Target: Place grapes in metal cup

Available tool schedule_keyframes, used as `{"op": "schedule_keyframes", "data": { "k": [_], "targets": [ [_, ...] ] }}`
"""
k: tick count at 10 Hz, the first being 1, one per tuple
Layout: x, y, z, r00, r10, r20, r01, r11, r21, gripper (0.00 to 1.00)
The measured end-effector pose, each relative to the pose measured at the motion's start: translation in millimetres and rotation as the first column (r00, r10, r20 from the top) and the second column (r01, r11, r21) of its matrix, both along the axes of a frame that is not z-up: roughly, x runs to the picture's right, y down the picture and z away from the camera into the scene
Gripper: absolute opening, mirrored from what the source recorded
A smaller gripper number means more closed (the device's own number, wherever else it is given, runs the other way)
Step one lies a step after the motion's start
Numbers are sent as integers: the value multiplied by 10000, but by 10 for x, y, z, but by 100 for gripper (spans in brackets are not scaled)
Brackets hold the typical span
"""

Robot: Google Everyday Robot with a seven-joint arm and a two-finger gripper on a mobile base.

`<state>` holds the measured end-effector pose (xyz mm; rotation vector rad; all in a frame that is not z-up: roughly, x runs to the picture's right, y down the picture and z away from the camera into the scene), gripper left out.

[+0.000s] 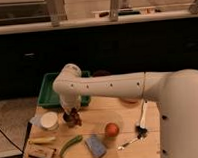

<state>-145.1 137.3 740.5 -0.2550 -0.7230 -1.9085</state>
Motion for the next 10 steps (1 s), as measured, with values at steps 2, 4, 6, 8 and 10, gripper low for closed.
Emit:
{"op": "schedule_keyframes", "data": {
  "k": [2, 4, 6, 8, 10],
  "targets": [
    [-32, -20, 22, 10000, -55, 28, 55, 10000, 27, 0],
    [-88, -27, 28, 9999, -93, 100, 94, 10000, -7, 2],
    [-94, -38, 42, 9999, -64, 108, 65, 9999, -81, 18],
    [-105, -33, 57, 9999, -41, 150, 44, 9998, -185, 40],
    [-119, -33, 68, 9998, -48, 206, 53, 9996, -265, 60]
  ]
}}
